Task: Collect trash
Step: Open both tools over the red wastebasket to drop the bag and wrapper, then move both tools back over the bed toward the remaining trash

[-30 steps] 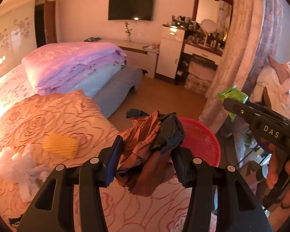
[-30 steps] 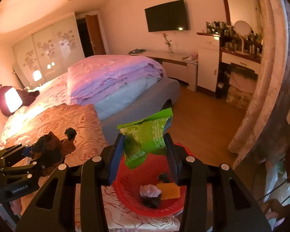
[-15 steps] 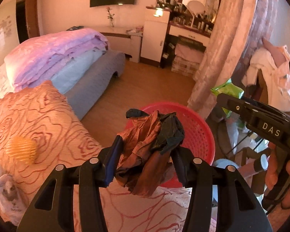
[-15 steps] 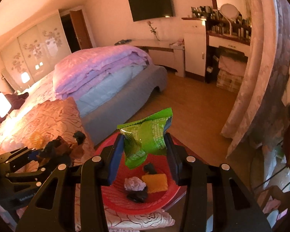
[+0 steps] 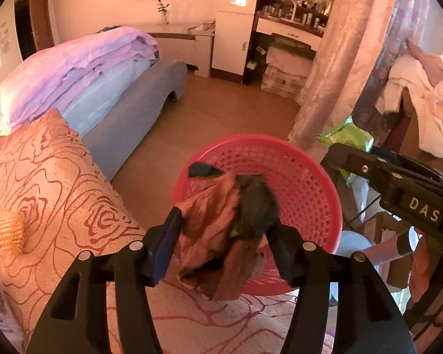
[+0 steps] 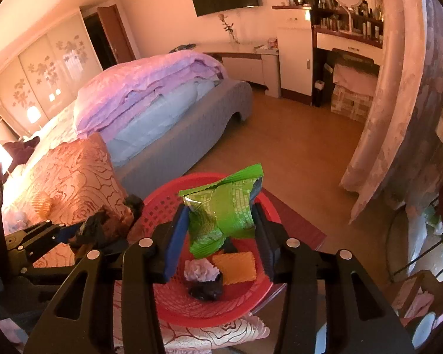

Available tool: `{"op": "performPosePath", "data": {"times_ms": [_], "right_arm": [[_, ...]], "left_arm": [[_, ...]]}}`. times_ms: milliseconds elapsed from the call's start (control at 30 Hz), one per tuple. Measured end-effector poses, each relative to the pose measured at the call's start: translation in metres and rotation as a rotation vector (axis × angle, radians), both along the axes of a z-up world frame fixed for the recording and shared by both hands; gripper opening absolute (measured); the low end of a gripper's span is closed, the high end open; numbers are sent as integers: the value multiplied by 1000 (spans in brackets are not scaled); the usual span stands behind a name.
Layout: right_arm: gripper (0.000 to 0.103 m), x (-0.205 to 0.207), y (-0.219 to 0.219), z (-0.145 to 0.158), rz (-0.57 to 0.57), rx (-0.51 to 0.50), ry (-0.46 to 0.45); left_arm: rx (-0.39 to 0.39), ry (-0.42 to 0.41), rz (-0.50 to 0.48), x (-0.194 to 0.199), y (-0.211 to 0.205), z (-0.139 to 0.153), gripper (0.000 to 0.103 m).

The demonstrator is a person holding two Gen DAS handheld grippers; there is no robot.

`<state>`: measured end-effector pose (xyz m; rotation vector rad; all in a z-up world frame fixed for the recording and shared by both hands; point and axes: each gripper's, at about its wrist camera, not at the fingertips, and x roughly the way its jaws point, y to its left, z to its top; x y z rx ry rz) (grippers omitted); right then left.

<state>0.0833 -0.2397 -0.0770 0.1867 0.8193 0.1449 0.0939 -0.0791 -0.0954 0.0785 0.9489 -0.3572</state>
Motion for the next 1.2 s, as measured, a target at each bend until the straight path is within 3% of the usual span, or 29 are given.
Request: {"op": "performPosePath", "data": {"times_ms": [133, 267, 600, 1200], "right_arm": [[58, 0, -1, -2, -7, 11, 2], [60, 0, -3, -2, -13, 24, 7], [65, -8, -4, 6, -28, 27, -17], [68, -28, 24, 22, 10, 3, -71]], "left_arm": [[2, -2, 14, 2, 1, -1, 66], [1, -3, 23, 2, 1, 1, 73], [-14, -24, 79, -3, 21, 12, 74], [-11, -135, 209, -41, 60, 60, 74]]}}
